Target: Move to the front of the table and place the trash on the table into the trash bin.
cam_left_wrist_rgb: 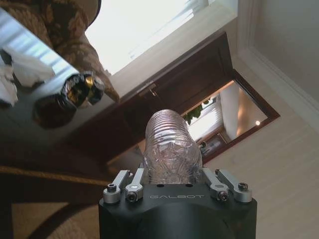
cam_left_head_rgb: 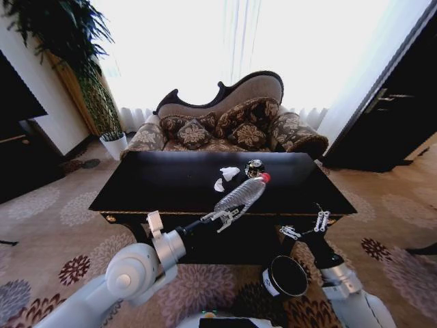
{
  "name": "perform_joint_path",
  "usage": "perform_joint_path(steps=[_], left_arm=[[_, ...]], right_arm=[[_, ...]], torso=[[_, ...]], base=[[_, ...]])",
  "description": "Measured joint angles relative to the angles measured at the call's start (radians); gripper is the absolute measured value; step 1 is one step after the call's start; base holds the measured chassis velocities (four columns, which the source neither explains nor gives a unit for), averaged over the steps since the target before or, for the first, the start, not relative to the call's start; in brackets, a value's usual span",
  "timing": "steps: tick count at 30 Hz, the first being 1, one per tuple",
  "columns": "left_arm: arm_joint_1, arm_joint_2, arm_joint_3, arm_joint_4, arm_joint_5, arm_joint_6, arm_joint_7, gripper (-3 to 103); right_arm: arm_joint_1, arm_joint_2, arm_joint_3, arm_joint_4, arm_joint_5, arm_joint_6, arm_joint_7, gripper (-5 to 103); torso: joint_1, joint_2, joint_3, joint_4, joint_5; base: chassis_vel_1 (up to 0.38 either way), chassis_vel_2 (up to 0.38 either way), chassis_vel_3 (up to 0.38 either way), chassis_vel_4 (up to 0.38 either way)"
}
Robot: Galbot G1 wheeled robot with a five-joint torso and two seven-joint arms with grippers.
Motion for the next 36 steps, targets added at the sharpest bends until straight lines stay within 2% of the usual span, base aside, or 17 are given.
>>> perform_joint_path(steps=[4,11,18,24,33,35,36], left_arm=[[-0.012,-0.019,0.045,0.013,0.007,0.0,-0.004,36],[-0.033,-0.066,0.078,0.031,0.012,-0.001,-0.012,36],[-0.056,-0.099,0.168,0.04,0.031,-0.002,-0.017,36],[-0.009,-0.133,0.202,0.061,0.073,0.002,-0.013,36],[-0.03,-0.182,0.247,0.097,0.097,-0.003,-0.014,36],[-0.032,-0.187,0.247,0.104,0.098,-0.003,-0.014,36],[-0.032,-0.187,0.247,0.104,0.098,-0.003,-0.014,36]], right_arm=[[0.013,0.011,-0.027,0.02,-0.069,0.001,0.019,100],[0.013,0.022,-0.051,0.042,-0.12,0.0,0.028,100],[0.016,0.03,-0.1,0.063,-0.194,-0.01,0.032,100],[0.002,0.04,-0.114,0.069,-0.215,-0.008,0.035,100],[-0.011,0.048,-0.124,0.092,-0.22,-0.012,0.036,101],[-0.014,0.05,-0.13,0.093,-0.223,-0.009,0.036,95],[-0.014,0.05,-0.13,0.093,-0.223,-0.009,0.036,95]], torso=[[0.0,0.0,0.0,0.0,0.0],[0.0,0.0,0.0,-0.0001,0.0],[0.0,0.0,0.0,-0.0002,0.0001],[0.0,0.0,0.0,0.0,0.0001],[0.0,0.0,0.0,-0.0001,0.0001],[0.0,0.0,0.0,-0.0001,0.0002],[0.0,0.0,0.0,-0.0001,0.0002]], base=[[0.0,0.0,0.0,0.0],[0.0,0.0,0.0,0.0],[0.0,0.0,0.0,0.0],[0.0,0.0,0.0,0.0],[0.0,0.0,0.0,0.0],[0.0,0.0,0.0,0.0],[0.0,0.0,0.0,0.0]])
